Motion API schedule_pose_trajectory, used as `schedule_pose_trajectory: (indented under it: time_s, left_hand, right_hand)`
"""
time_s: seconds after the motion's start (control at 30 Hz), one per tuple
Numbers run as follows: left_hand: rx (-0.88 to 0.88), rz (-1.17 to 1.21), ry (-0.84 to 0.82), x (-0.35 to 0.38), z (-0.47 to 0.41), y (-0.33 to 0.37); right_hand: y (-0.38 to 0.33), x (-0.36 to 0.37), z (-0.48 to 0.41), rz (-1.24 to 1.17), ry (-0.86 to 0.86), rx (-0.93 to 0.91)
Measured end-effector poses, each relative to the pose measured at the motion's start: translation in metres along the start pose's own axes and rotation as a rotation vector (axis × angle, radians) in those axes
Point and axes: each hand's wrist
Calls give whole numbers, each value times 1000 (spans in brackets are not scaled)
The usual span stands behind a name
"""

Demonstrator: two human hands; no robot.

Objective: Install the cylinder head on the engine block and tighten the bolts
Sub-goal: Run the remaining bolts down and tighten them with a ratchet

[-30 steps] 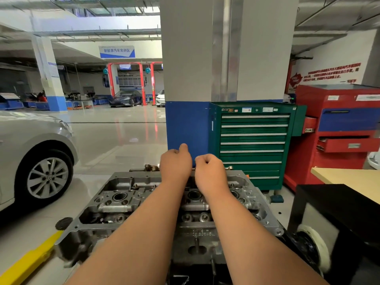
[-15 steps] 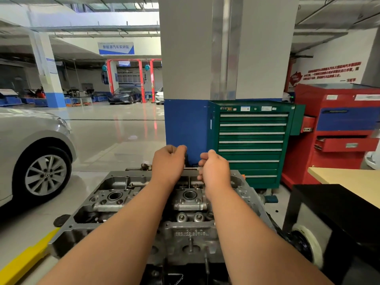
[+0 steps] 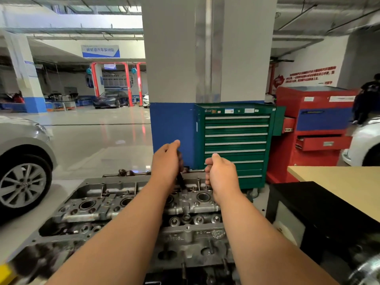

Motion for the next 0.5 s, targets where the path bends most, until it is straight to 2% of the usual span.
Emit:
schedule_pose_trajectory:
  time_s: [0.07,0.13,0.37,0.5]
  left_hand:
    - [-13,101,-3,-4,0,-1]
    - [-1,84,-2,-5,1,-1]
    - [151,-400,-128,11,11,-3]
    - [165,-400,-94,9,9,-4]
  right_hand:
    - [1,0,-2,34,-12,-7]
    - [3,2,-3,56,-20,-20]
    - [3,7,-2,124,-43,-66]
    - [5,6,0,197,-62,-89]
Point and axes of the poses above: each hand's wrist, its own z-axis away from the middle knuckle, its own x-axis out of the palm, y = z × x, and after that the axes turned 13 degrees about -y, right-handed
